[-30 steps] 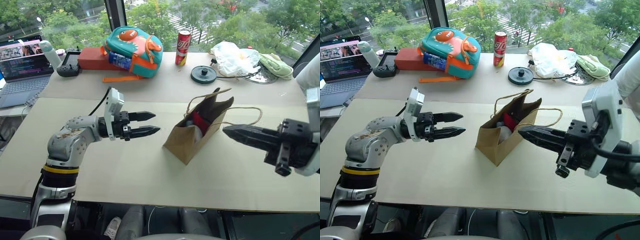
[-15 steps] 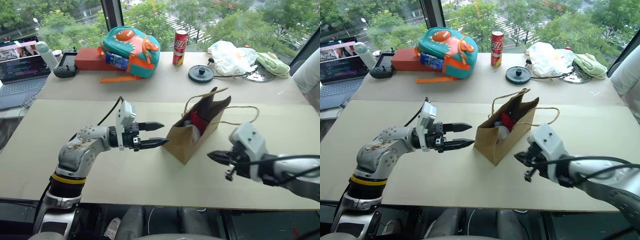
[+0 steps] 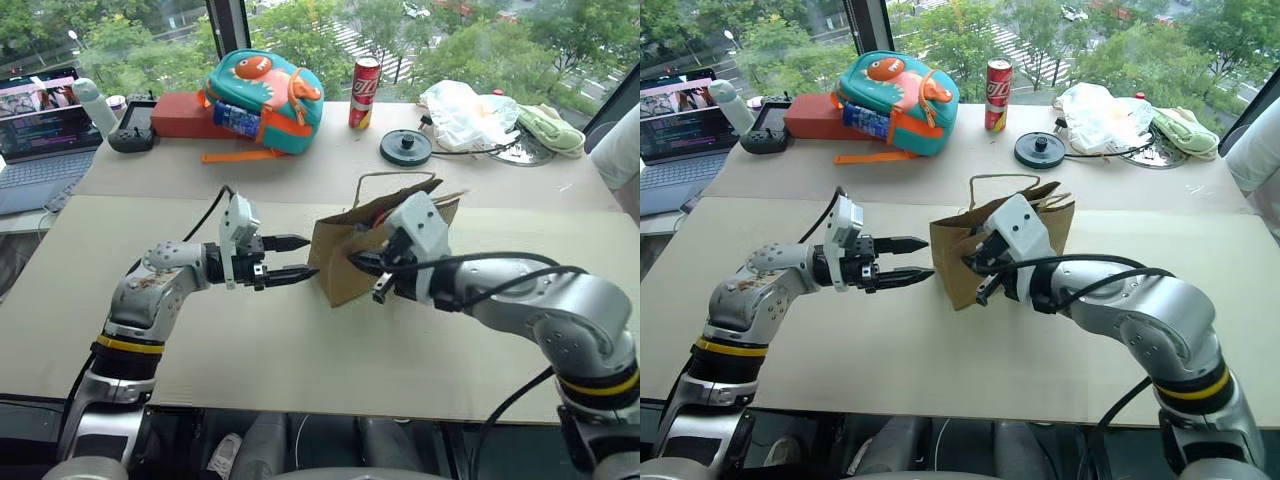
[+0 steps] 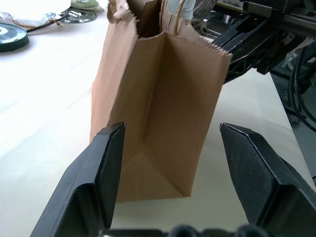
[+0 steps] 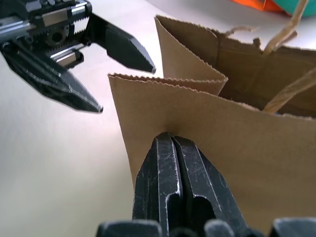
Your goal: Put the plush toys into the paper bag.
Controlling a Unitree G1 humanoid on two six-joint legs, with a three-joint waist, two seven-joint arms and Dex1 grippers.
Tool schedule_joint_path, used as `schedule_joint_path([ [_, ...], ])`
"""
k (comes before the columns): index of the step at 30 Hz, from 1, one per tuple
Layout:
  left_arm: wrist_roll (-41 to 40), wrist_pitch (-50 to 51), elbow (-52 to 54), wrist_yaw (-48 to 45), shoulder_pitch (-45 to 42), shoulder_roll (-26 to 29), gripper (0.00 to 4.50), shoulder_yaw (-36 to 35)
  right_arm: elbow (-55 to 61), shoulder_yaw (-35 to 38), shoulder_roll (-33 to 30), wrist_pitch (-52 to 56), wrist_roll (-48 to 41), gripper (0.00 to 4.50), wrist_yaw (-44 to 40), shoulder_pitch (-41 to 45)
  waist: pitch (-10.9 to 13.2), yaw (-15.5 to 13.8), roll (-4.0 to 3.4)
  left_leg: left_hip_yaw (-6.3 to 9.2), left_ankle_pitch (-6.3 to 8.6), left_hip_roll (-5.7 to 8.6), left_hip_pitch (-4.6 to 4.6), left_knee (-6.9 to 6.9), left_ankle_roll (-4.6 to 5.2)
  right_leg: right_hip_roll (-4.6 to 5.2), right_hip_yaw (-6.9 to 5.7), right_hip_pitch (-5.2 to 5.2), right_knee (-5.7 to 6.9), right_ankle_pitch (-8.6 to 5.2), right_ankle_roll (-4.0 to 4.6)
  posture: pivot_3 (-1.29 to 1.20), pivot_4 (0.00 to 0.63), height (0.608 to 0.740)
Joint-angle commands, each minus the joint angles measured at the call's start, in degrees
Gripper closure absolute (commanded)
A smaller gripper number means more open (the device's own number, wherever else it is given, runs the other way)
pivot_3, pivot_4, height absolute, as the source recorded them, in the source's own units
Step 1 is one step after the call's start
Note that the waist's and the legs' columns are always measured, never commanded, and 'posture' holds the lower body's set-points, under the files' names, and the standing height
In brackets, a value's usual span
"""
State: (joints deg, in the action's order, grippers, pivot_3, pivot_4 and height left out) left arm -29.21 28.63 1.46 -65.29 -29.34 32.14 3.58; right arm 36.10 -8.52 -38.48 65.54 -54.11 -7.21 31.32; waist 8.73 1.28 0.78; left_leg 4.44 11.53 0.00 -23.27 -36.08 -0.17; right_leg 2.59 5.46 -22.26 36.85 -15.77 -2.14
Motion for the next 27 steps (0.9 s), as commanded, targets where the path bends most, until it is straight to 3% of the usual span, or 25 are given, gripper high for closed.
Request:
schedule_joint_path([
  [1, 1.4, -3.3, -3.6, -2.5, -3.2, 1.3, 1.23, -0.5, -0.3, 0.2, 1.7, 0.4, 2.5, 4.45, -0.2, 1.8, 0.0, 0.0, 0.00, 0.00, 0.00, 0.00, 0.00, 0.00, 0.00, 0.00, 0.00, 0.00, 0.00, 0.00, 0.00, 0.00, 0.150, 0.740],
  [8, 3.0, -6.0, -10.8, -6.1, -8.3, 3.1, 1.23, -1.1, -1.4, 0.6, 4.7, 1.1, 6.1, 4.45, -1.0, 2.4, 0.0, 0.4, 0.00, 0.00, 0.00, -0.01, 0.01, 0.01, 0.00, -0.02, -0.03, -0.05, 0.10, 0.00, 0.00, 0.00, 0.150, 0.740],
  [15, 0.8, -3.0, -7.2, -6.4, -6.6, 2.0, 1.23, -0.6, 1.5, 5.8, 1.7, 2.5, 5.4, 4.45, -3.3, -0.8, 0.0, 0.8, 0.00, 0.04, 0.00, 0.01, -0.02, 0.02, 0.00, 0.01, -0.04, -0.06, 0.12, 0.00, 0.00, 0.00, 0.150, 0.740],
  [16, 0.5, -2.3, -6.2, -5.9, -6.0, 1.5, 0.72, -0.3, 2.2, 7.1, 0.7, 2.9, 5.0, 4.50, -3.8, -1.8, 0.0, 0.8, 0.00, 0.04, 0.00, 0.00, -0.01, 0.02, 0.00, 0.00, -0.03, -0.05, 0.13, 0.00, 0.00, 0.00, 0.150, 0.740],
  [18, 0.4, -1.7, -5.0, -4.5, -5.6, 0.6, 0.13, -0.5, 3.9, 9.2, -0.6, 3.9, 3.9, 4.50, -4.3, -3.4, 0.0, 0.8, 0.00, 0.04, 0.00, 0.01, -0.01, 0.02, 0.00, 0.02, -0.03, -0.05, 0.13, 0.00, 0.00, 0.00, 0.150, 0.740],
  [27, 1.4, -1.3, -3.2, -0.7, -5.3, -1.0, 0.04, -1.0, 13.0, 23.0, -7.1, 4.3, -8.0, 4.50, -9.9, -13.5, 0.0, 1.1, 0.00, 0.04, 0.00, 0.00, 0.00, 0.02, 0.01, 0.00, -0.02, -0.02, 0.13, 0.00, -0.01, 0.00, 0.150, 0.740],
])
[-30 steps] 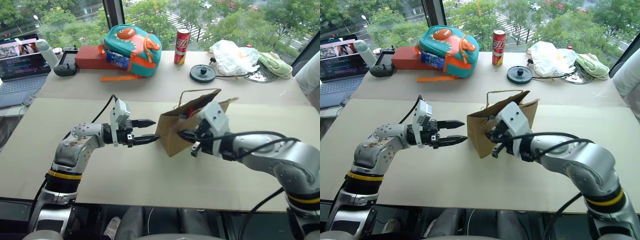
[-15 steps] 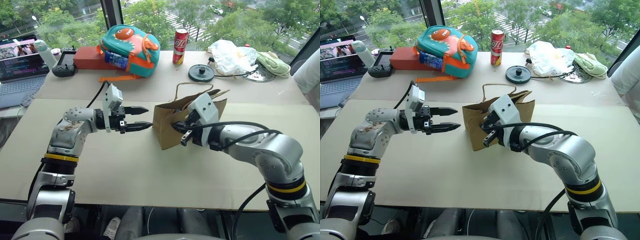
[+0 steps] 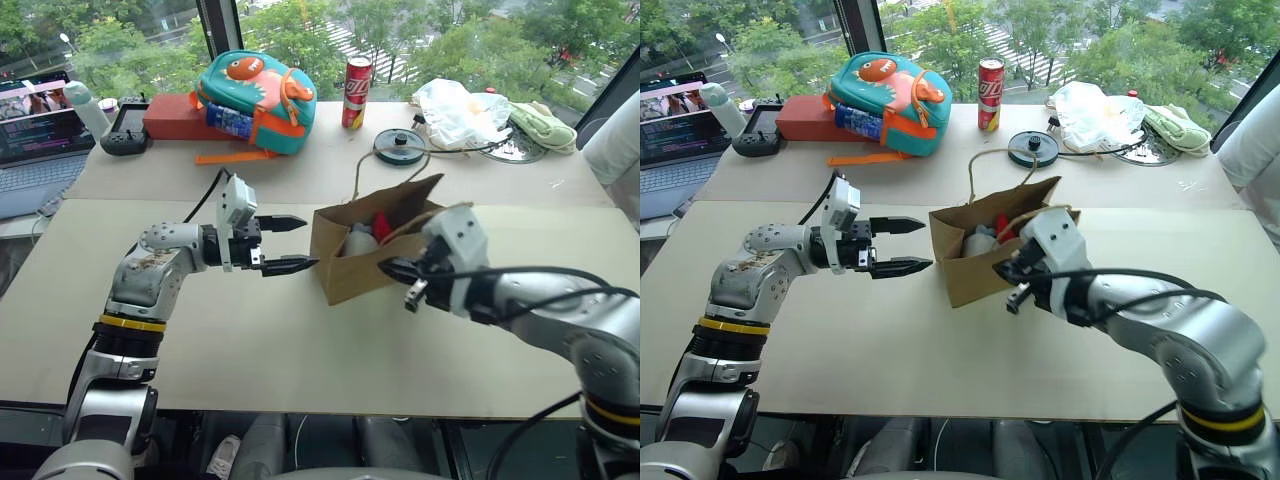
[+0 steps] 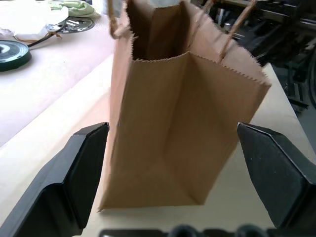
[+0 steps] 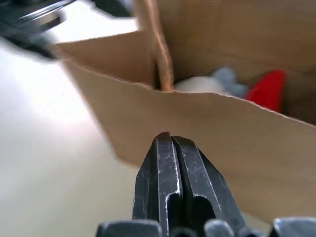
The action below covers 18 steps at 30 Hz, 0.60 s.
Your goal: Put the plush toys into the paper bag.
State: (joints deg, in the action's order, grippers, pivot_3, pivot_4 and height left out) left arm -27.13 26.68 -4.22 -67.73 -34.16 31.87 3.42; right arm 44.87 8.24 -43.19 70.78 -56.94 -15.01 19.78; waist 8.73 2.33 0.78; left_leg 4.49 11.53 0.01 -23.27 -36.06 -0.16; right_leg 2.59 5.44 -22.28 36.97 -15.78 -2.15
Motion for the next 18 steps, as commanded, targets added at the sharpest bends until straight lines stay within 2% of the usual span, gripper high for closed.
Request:
schedule_joint_path([
  [1, -0.8, 0.9, 2.7, 2.2, -0.3, -1.1, 0.04, -0.8, 4.6, 6.4, -3.1, -1.0, -5.7, 4.50, -2.3, -2.5, 0.0, 0.0, 0.00, -0.02, 0.00, 0.01, 0.00, -0.01, 0.00, 0.01, 0.02, 0.01, 0.00, 0.00, 0.00, 0.00, 0.150, 0.740],
  [13, -0.8, 1.2, 4.1, 2.6, 0.0, -2.7, 0.04, 0.4, 0.5, -1.5, -1.1, -1.1, -1.3, 4.50, 2.7, 1.0, 0.0, 0.1, 0.01, -0.05, 0.00, 0.00, 0.06, -0.03, 0.00, -0.02, 0.04, 0.03, 0.01, 0.00, -0.01, 0.00, 0.150, 0.740],
  [18, 0.1, 0.3, 3.2, 2.1, -0.2, -2.6, 0.04, 0.7, 2.3, -0.9, -2.1, -0.3, -3.1, 4.50, 2.1, -0.5, 0.0, 0.0, 0.01, -0.04, 0.00, 0.01, 0.02, -0.01, 0.00, 0.00, 0.04, 0.02, -0.01, 0.00, 0.00, 0.00, 0.150, 0.740],
])
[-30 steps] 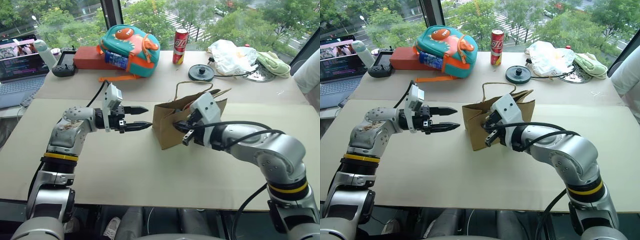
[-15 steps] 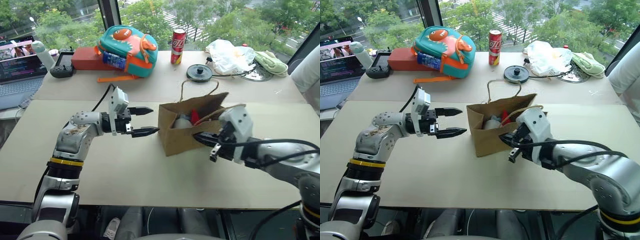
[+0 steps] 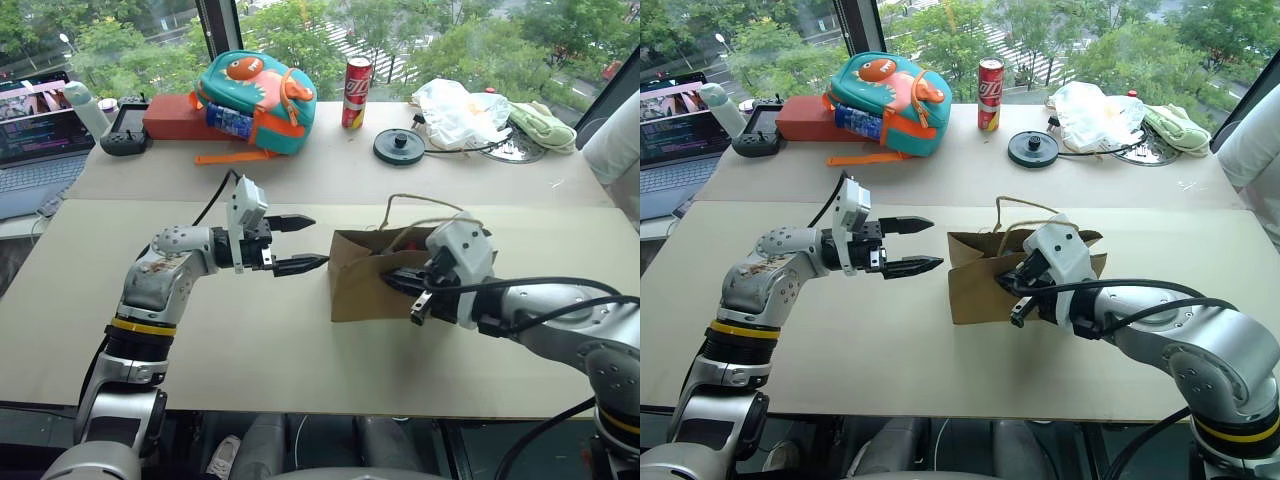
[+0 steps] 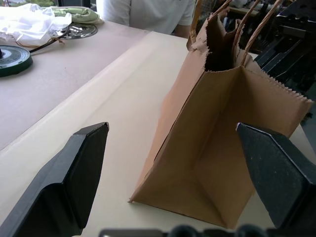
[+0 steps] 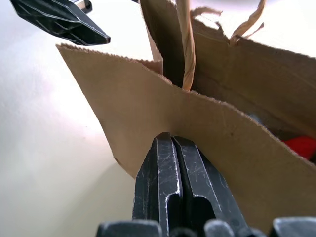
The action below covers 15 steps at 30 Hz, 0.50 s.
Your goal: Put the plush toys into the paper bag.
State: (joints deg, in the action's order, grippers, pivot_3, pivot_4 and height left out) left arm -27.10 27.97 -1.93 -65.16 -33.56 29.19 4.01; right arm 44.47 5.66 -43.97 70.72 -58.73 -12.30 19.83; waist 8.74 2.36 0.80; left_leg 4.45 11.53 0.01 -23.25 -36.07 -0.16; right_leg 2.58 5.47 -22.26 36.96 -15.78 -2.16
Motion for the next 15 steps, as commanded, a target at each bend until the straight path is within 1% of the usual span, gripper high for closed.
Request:
schedule_joint_path([
  [1, 0.1, -1.0, 0.8, -0.4, -0.8, 0.1, 0.04, 0.1, 3.3, 1.5, -2.2, 0.3, -1.8, 4.50, -1.1, -1.3, 0.0, 0.0, 0.00, 0.00, 0.00, 0.00, 0.00, 0.00, 0.00, 0.01, 0.00, 0.00, 0.00, 0.00, 0.00, 0.00, 0.150, 0.740],
  [10, -0.2, -0.9, 1.1, 0.2, -0.4, -0.4, 0.04, 0.3, 5.1, 1.5, -8.7, 1.5, -2.9, 4.50, -3.6, -5.1, 0.0, 0.0, 0.00, -0.01, 0.00, -0.01, 0.02, -0.01, 0.00, 0.00, 0.00, 0.01, -0.02, -0.01, -0.01, 0.00, 0.150, 0.740],
  [15, -0.3, -0.9, 1.3, 0.5, -0.1, -0.6, 0.04, 0.3, 4.0, 0.4, -9.7, 1.7, -2.8, 4.50, -3.8, -6.3, 0.0, 0.0, 0.00, -0.01, 0.00, -0.01, 0.02, -0.01, 0.00, -0.01, 0.00, 0.01, -0.02, -0.01, -0.01, 0.00, 0.150, 0.740],
])
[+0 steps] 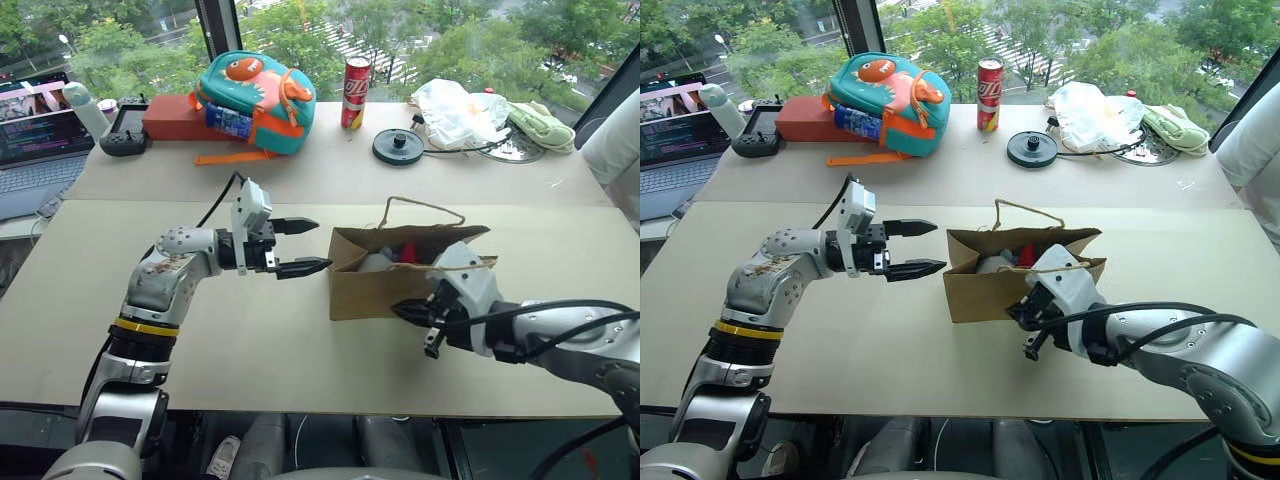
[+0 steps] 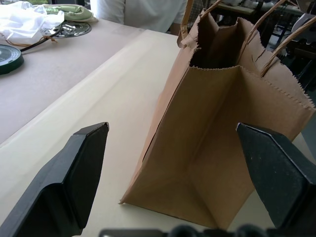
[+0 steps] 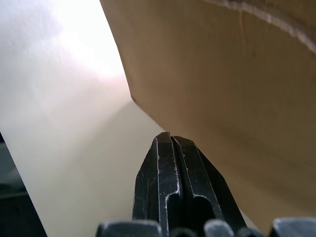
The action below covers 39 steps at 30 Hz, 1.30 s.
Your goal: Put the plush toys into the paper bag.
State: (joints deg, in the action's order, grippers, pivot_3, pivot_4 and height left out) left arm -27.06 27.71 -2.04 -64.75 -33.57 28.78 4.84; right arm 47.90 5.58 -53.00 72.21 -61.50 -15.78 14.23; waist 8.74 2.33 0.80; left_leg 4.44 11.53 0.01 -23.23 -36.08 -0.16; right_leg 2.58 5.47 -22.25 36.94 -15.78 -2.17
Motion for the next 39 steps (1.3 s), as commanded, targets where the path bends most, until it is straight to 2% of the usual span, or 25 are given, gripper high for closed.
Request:
schedule_joint_path([
  [1, -0.4, -0.6, 1.5, 0.2, -0.1, -0.3, 0.04, -0.5, 0.2, 0.1, -0.9, 0.2, 0.5, 4.50, -0.4, -1.3, 0.0, 0.0, 0.00, 0.00, 0.00, 0.00, 0.00, 0.00, 0.00, 0.00, 0.00, 0.00, 0.00, 0.00, 0.00, 0.00, 0.150, 0.740],
  [9, -0.7, -0.4, 2.1, 0.2, 0.4, -0.3, 0.04, -0.5, -0.8, -1.2, -3.1, -0.1, 4.4, 4.50, -1.9, -6.2, 0.0, -0.2, 0.00, 0.00, 0.00, 0.01, -0.01, -0.01, 0.00, 0.01, 0.00, 0.01, -0.02, 0.00, 0.00, 0.00, 0.150, 0.740],
  [23, -1.7, 1.4, 0.7, -4.7, -1.0, -0.4, 0.04, 1.0, 3.3, 7.3, -7.4, -5.7, 8.3, 4.50, -10.8, -22.1, 0.0, -0.2, 0.02, -0.01, 0.00, 0.01, 0.00, -0.04, 0.00, 0.00, -0.01, 0.05, -0.03, -0.10, -0.18, 0.00, 0.150, 0.740],
  [26, -0.9, 0.6, -0.7, -6.5, -1.6, -0.2, 0.04, 1.8, 3.5, 8.3, -6.3, -7.0, 8.9, 4.50, -10.9, -24.0, 0.0, -0.2, 0.02, -0.02, 0.00, 0.02, 0.00, -0.06, 0.00, 0.00, -0.01, 0.06, -0.02, -0.11, -0.18, 0.00, 0.150, 0.740],
  [31, 0.9, -2.8, -4.3, -10.9, -4.0, 0.4, 0.04, 3.6, 2.6, 15.9, 1.7, -11.9, 9.3, 4.50, -7.2, -24.2, 0.0, -0.3, 0.05, -0.03, 0.00, 0.02, 0.02, -0.10, 0.00, -0.02, 0.00, 0.09, 0.01, -0.18, -0.31, 0.00, 0.150, 0.740],
  [36, 2.2, -5.5, -8.7, -12.6, -7.0, -0.7, 0.04, 4.4, 5.4, 22.5, 6.6, -15.1, 3.0, 4.50, -7.5, -26.5, 0.0, -0.4, 0.04, -0.02, 0.00, 0.02, 0.00, -0.09, 0.00, -0.02, 0.00, 0.09, 0.00, -0.15, -0.26, 0.00, 0.150, 0.740],
  [39, 2.8, -6.7, -10.8, -13.7, -8.0, -0.9, 0.04, 4.6, 7.2, 25.2, 6.7, -15.0, -0.7, 4.50, -8.2, -30.4, 0.0, -0.6, 0.04, -0.02, 0.00, 0.02, 0.00, -0.08, 0.00, -0.02, 0.00, 0.09, 0.01, -0.07, -0.12, 0.00, 0.150, 0.740],
])
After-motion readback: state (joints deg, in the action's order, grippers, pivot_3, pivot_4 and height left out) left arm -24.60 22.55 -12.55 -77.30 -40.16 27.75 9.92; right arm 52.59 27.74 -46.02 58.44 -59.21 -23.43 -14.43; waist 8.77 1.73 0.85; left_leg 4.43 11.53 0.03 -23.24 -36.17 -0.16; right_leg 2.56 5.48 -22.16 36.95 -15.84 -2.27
